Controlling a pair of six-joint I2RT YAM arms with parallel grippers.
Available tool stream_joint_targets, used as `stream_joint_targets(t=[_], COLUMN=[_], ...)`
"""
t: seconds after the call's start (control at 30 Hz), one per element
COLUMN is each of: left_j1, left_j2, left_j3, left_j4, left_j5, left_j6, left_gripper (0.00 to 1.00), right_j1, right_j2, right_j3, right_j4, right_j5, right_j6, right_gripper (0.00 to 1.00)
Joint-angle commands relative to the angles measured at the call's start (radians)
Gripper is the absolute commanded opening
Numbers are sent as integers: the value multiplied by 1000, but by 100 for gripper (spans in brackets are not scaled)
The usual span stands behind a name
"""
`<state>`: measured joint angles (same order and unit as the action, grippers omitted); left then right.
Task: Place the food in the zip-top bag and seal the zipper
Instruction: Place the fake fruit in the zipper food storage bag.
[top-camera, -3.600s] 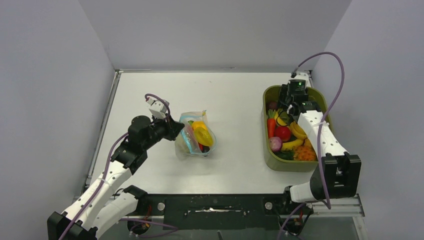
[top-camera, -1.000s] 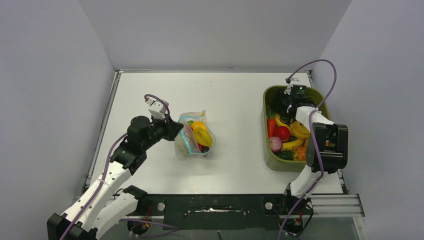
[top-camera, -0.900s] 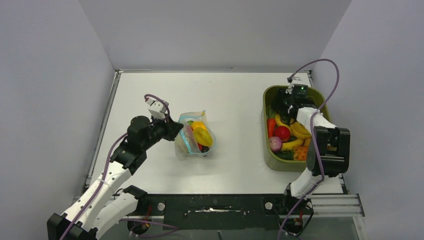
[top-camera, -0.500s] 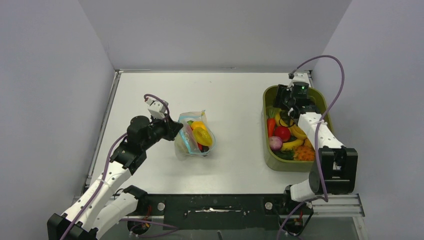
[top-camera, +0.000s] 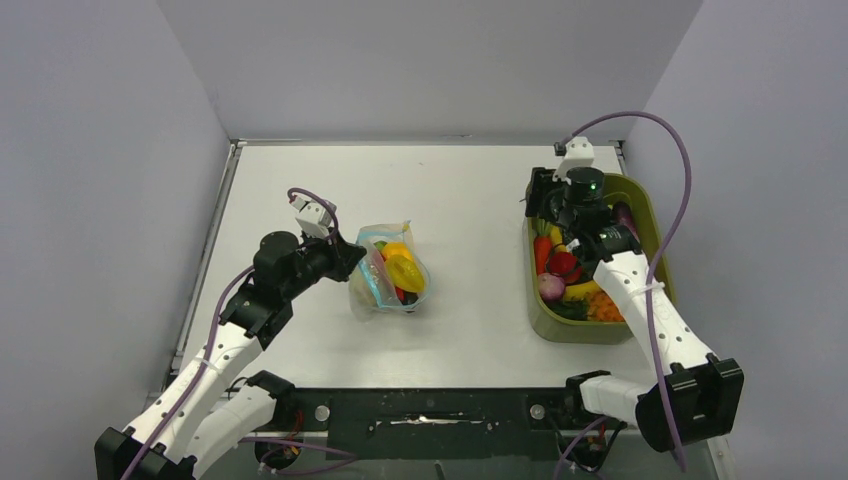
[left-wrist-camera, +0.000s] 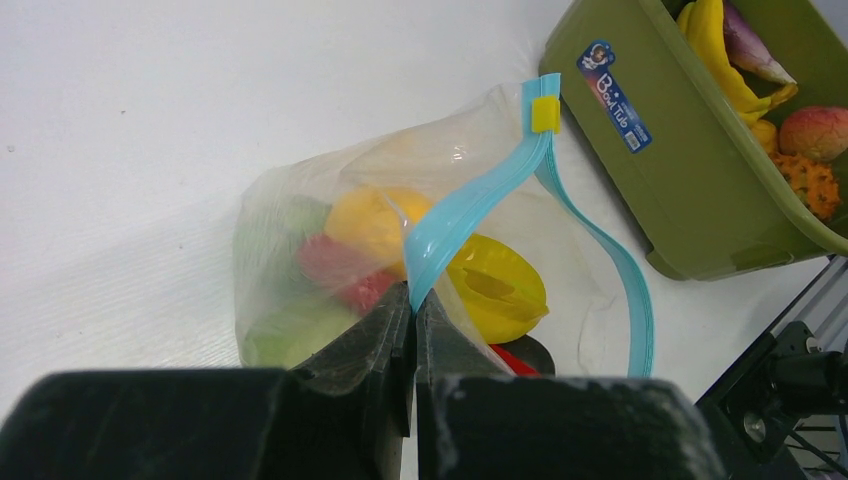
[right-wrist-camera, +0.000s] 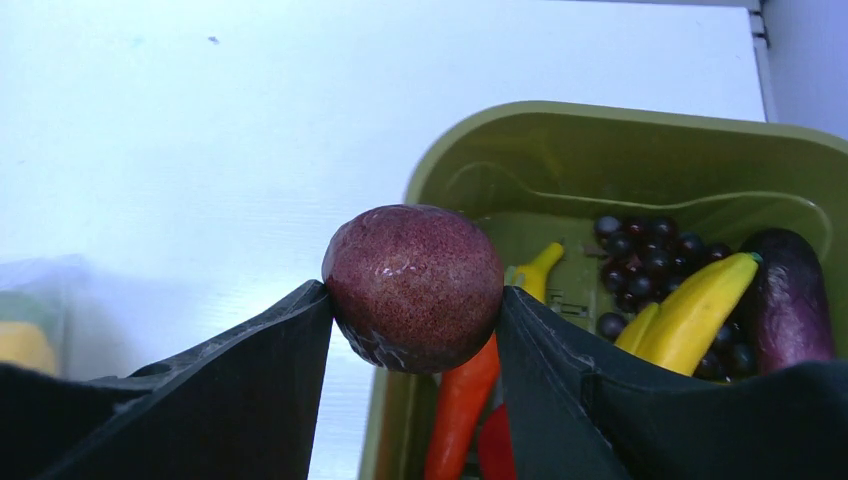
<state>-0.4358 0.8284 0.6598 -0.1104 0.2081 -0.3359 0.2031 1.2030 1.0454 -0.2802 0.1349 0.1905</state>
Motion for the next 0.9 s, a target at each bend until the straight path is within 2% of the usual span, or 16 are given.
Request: stream_joint_targets(t=[0.0,0.4,0.7,0.87], left_j1=[8,8,5,2], left_j2=[-16,-12,-15,-26], left_j3=[15,15,12,6], left_j4=[43,55,69,78], left_j5=[16,31,61,66], left_j6=[5,-14,-24,-25], left_gripper=[0,0,0,0], right_j1=[90,401,658,750], right_j2=[-61,-102,-70,-57], right_j3=[56,48,10,-45], right_j4=[6,83,227,327], right_j5=[29,-4,-58,-130], right_j6=[-10,42,-35,-139], right_gripper=[51,52,54,54])
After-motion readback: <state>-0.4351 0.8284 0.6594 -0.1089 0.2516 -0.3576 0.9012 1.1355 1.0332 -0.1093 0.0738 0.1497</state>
